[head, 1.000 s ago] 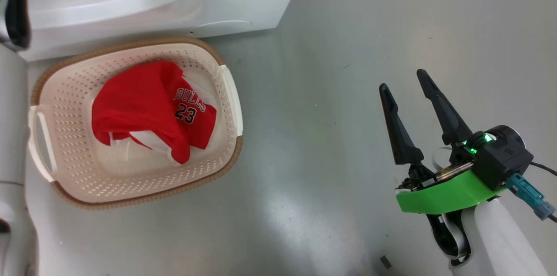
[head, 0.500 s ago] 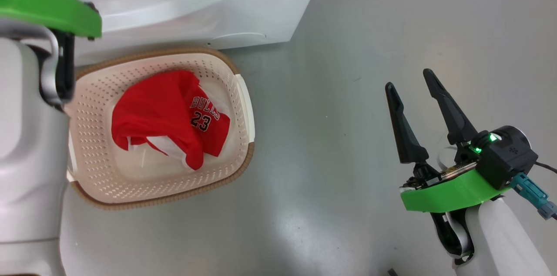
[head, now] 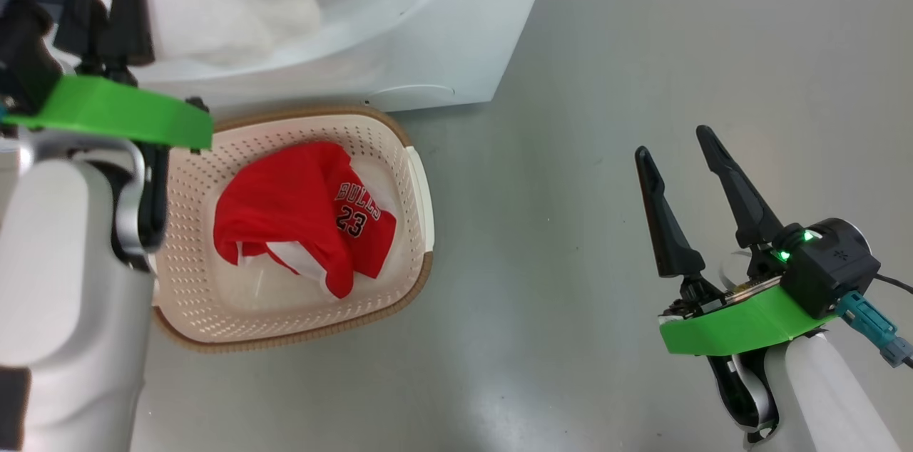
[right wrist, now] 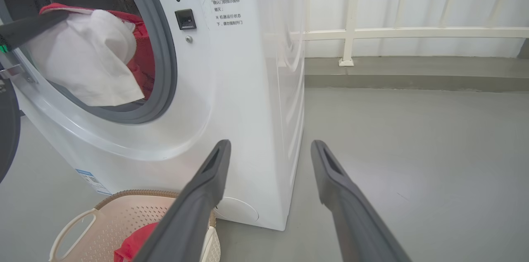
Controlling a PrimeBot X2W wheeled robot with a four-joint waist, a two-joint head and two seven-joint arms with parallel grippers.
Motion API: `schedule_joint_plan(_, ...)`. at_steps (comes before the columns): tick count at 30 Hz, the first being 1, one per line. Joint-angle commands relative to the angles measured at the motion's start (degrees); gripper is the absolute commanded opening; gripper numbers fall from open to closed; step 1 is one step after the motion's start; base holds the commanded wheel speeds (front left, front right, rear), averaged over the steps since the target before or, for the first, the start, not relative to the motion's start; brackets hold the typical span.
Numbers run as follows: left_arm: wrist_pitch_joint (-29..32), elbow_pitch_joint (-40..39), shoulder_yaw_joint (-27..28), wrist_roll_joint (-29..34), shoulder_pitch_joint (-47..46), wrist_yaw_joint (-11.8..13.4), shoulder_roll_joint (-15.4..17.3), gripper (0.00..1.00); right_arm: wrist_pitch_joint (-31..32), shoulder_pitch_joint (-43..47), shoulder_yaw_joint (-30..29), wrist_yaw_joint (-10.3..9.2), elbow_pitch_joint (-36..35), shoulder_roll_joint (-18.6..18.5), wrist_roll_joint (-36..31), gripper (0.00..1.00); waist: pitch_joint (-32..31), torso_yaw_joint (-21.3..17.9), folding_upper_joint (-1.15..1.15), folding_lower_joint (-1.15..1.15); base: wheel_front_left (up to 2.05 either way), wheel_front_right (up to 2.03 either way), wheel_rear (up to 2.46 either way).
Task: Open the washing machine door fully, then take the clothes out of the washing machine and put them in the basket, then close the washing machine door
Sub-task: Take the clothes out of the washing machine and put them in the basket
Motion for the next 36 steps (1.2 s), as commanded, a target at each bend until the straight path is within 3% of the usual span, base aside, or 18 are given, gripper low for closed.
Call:
schedule_joint_plan(1,0.3,-3.0,1.2,-0.6,2.0,0.8,1.7,0.00,-0.4,1.6,0.9,0.36,-1.1,0.1,-0.1,1.00,-1.1,0.5,0.00,0.00,0.00,0.00,0.00)
schedule_joint_plan(36,6.7,-33.4,-2.7,-2.2,27.5,7.1,-1.9,0.00,-0.4,7.2,-2.1,0.36,-2.2,0.1,-0.1,1.00,-10.2,5.2,0.00,0.00,0.00,0.00,0.00)
